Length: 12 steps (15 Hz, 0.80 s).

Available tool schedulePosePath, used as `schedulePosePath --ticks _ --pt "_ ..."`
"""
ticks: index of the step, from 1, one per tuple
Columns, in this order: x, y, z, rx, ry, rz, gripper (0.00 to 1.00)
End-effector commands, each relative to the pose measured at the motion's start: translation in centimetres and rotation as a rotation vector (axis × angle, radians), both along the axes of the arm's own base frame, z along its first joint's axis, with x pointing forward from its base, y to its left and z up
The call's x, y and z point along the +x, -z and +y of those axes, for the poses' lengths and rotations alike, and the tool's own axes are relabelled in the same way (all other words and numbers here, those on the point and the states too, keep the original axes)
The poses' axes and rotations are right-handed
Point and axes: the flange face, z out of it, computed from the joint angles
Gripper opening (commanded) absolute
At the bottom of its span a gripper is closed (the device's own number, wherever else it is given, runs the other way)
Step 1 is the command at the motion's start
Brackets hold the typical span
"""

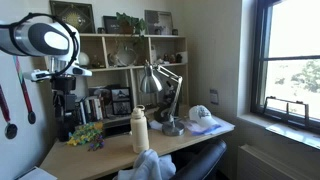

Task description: Pick up the piece of paper from the edge of the table and move it forward.

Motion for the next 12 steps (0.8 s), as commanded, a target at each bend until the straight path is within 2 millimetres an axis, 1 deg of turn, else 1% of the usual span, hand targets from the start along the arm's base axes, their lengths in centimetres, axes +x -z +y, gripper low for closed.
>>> schedulePosePath --ticks 1,3,7,10,12 --pt "0.0 0.0 0.0 0.000 0.000 0.000 1.00" --pt "0.6 0.8 1.5 -0.021 -0.076 0.022 1.00" --pt "1.1 3.9 5.4 -0.058 -0.290 0.096 1.00" --pt "1.5 7.1 8.3 -0.083 -0.458 0.141 1.00" --pt "1.6 9.9 10.2 -0.101 -0.568 0.173 1.00"
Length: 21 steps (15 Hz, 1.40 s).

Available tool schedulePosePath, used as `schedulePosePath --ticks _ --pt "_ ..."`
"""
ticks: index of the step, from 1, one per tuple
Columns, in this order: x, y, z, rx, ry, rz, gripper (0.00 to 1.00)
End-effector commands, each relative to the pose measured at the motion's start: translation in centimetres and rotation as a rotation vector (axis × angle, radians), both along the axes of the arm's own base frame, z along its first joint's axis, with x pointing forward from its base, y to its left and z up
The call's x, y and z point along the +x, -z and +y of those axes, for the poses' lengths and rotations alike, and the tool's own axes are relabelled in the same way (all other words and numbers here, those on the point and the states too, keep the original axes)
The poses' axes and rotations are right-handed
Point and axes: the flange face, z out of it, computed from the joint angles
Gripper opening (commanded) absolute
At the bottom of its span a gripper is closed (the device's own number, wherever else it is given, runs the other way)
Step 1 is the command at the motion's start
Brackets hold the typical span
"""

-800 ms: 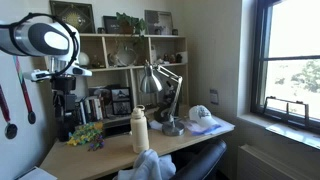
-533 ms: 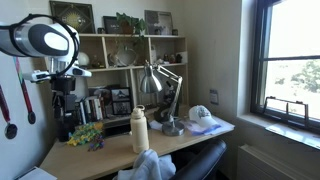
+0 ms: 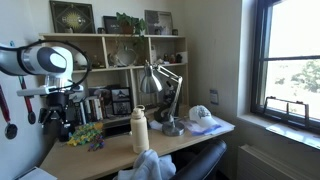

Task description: Pick up the piece of paper from the edge of the table and move it forward.

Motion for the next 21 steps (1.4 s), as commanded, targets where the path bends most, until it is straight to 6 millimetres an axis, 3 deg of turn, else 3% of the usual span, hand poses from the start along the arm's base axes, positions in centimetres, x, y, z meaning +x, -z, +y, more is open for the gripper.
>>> schedulePosePath --ticks 1,5,9,13,14,19,21 --pt "1.0 4.4 3.4 -0.014 -0.194 0.061 1.00" --pt "0.7 9.0 6.0 0.026 -0.409 0.128 1.00" --pt "0.4 12.0 7.7 0.075 -0.627 0.199 1.00" --pt "0.6 12.6 9.2 0.144 -0.830 0.281 1.00" --pt "0.0 13.1 8.3 0.131 -0.742 0.255 1.00" --pt "0.5 13.1 9.0 0.153 -0.801 0.265 1.00" --pt "-0.2 14.7 9.8 0.155 -0.849 0.285 1.00"
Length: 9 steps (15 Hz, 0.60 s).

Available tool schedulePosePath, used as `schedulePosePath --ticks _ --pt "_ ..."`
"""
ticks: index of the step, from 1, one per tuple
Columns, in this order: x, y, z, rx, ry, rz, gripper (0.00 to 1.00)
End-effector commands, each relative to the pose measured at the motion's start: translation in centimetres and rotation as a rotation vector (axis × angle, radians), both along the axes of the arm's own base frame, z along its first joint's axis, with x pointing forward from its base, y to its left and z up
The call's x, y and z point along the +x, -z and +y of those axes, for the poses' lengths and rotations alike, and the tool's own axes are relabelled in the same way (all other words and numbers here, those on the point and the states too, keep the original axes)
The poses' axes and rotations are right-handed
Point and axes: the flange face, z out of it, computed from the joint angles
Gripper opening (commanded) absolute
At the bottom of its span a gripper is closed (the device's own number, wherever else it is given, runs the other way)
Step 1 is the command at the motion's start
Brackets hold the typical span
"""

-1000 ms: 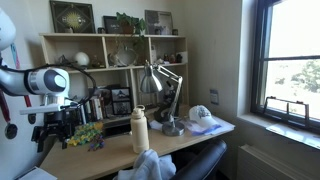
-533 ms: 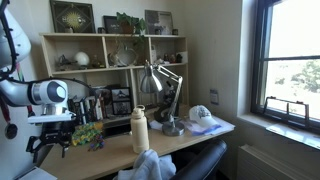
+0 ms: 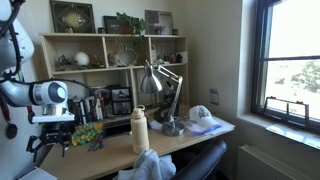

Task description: Pick up the piece of paper from the edge of the table and move it forward.

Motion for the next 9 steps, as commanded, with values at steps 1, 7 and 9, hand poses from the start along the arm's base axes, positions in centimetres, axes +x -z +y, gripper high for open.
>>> schedulePosePath --ticks 1,7,9 --pt "-1.6 2.5 1.4 0.024 -0.098 0.024 1.00" --pt "-7.4 7.7 4.6 0.152 -0.411 0.062 1.00" --pt "-8.7 8.4 5.3 0.185 -0.483 0.040 1.00"
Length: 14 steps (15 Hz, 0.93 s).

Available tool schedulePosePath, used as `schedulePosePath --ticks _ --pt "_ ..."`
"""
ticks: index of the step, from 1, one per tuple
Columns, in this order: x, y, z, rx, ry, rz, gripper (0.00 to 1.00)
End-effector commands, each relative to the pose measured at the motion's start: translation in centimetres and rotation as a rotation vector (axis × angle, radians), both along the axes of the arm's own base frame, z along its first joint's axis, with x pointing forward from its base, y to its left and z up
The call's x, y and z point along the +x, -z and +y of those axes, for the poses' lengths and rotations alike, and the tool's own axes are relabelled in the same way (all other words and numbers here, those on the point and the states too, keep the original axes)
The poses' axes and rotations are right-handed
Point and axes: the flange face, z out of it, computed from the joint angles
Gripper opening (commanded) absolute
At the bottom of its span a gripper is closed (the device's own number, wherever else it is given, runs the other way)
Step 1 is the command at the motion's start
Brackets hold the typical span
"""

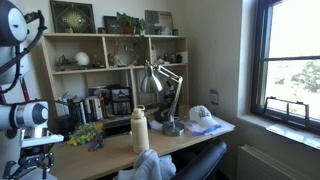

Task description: Pick up the piece of paper from the edge of the table and move it forward.

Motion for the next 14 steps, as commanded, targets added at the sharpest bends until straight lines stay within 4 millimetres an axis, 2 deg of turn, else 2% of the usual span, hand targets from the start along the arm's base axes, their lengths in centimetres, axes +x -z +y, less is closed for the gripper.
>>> schedulePosePath --ticks 1,7,10,14 --pt "-2.4 0.7 0.9 0.074 -0.131 -0.049 1.00" --pt "-7.3 0.6 3.3 0.247 -0.230 -0.179 1.00" --pt "-9.5 0.8 3.3 0.310 -0.244 -0.230 1.00" --pt "-11.1 0.0 2.8 0.340 -0.223 -0.333 1.00"
